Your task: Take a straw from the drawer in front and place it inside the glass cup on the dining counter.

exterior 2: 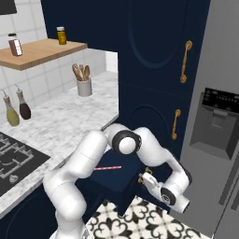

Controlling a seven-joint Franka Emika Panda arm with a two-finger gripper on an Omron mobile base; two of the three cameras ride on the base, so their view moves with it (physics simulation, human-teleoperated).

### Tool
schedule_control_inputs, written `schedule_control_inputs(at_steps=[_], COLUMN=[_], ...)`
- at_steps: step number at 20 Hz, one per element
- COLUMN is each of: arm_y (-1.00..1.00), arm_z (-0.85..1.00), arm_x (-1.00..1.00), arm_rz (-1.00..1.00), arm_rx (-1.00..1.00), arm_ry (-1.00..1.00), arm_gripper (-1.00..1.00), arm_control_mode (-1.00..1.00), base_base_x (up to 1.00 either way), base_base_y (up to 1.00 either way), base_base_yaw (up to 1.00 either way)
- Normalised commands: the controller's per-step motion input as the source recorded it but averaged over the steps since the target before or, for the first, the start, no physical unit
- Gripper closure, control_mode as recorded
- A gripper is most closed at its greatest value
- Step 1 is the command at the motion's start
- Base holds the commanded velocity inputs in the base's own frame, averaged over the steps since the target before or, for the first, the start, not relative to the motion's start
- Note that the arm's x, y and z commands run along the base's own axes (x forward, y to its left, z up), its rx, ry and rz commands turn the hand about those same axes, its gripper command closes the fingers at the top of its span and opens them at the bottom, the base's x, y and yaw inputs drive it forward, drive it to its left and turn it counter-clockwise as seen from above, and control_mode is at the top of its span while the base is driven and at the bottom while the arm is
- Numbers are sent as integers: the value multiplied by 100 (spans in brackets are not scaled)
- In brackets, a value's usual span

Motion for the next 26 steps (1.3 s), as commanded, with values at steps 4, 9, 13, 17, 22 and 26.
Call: schedule_control_inputs(at_steps=[4,9,13,17,22,26], arm_y=[-28,-18,-5,0,9,29], arm_z=[-3,10,96,100,100,100], arm_x=[-55,-71,-53,-13,4,26], arm_rz=[-25,-26,-24,-17,-6,0], arm_rx=[-16,-13,-13,-14,-6,0], arm_ry=[35,28,1,0,18,47], arm_gripper=[-100,-100,-100,-100,-100,-100], arm_control_mode=[-100,-100,-100,-100,-100,-100], base_base_x=[0,0,0,0,0,0], base_base_y=[0,0,0,0,0,0], base_base_yaw=[0,0,0,0,0,0])
